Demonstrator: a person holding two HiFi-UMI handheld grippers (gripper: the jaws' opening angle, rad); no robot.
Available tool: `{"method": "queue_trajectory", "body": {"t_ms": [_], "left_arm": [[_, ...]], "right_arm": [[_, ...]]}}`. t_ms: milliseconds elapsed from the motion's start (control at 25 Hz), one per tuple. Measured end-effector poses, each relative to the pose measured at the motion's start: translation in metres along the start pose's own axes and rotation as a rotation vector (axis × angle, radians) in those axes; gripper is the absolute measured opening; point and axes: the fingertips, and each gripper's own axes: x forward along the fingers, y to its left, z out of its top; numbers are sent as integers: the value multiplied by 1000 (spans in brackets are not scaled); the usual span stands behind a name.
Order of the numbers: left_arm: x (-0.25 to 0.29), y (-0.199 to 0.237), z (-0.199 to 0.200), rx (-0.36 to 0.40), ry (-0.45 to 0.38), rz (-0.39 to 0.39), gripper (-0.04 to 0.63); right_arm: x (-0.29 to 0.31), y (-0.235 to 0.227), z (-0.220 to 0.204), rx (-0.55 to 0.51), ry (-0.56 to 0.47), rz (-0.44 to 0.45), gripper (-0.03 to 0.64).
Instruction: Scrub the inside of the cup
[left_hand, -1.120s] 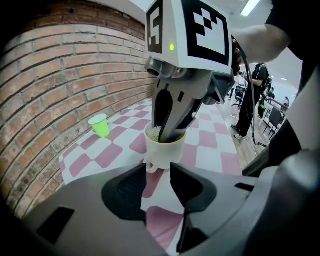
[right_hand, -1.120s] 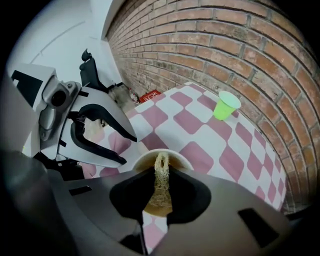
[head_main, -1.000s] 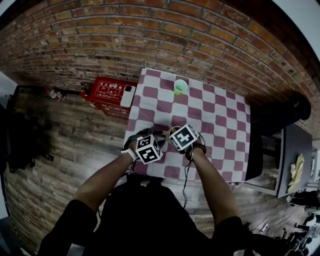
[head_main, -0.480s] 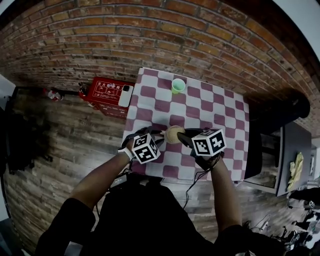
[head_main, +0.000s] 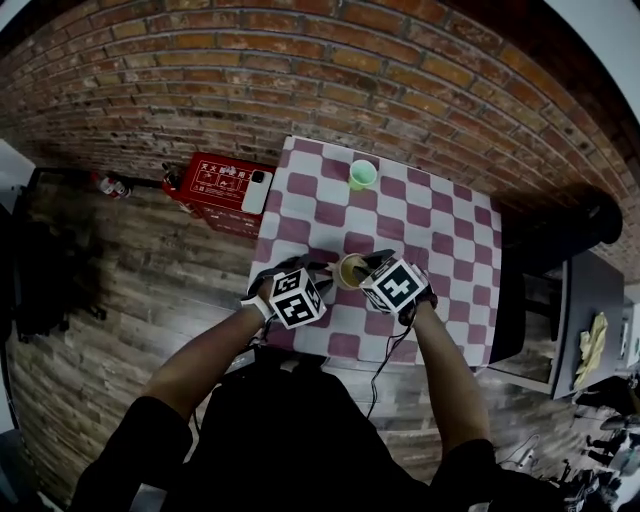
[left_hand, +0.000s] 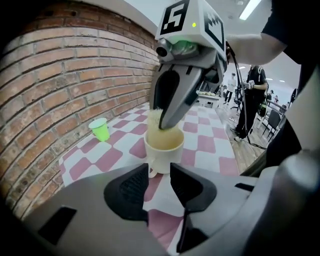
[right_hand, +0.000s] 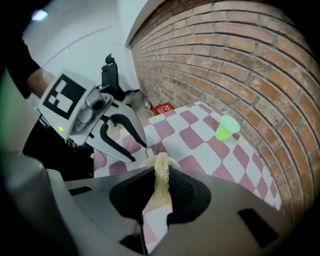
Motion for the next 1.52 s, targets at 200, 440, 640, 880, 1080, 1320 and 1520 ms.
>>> {"method": "queue_trajectory", "body": {"t_ms": [200, 440, 640, 880, 1080, 1320, 1520], "left_arm": [[-1, 1, 0, -4, 13, 5, 140], [-2, 4, 0, -1, 14, 16, 140], [-2, 1, -1, 3, 12, 6, 140], [-5, -1, 0, -11, -1, 2, 140], [-10, -1, 2, -17, -11, 8, 140], [-16, 0, 2, -27, -21, 16, 140], [-17, -4, 2, -33, -23, 11, 140]], "right_arm": [[39, 1, -13, -164, 162, -45, 77], [42, 20, -15, -307, 205, 52, 77], [-7, 31, -1, -348, 124, 197, 77], [-87, 23, 36, -380, -21, 196, 77], [-58, 17, 26, -443, 54, 104, 77], [5, 17, 0, -554, 163, -1, 77], [39, 12, -13, -545, 193, -57, 77]]}}
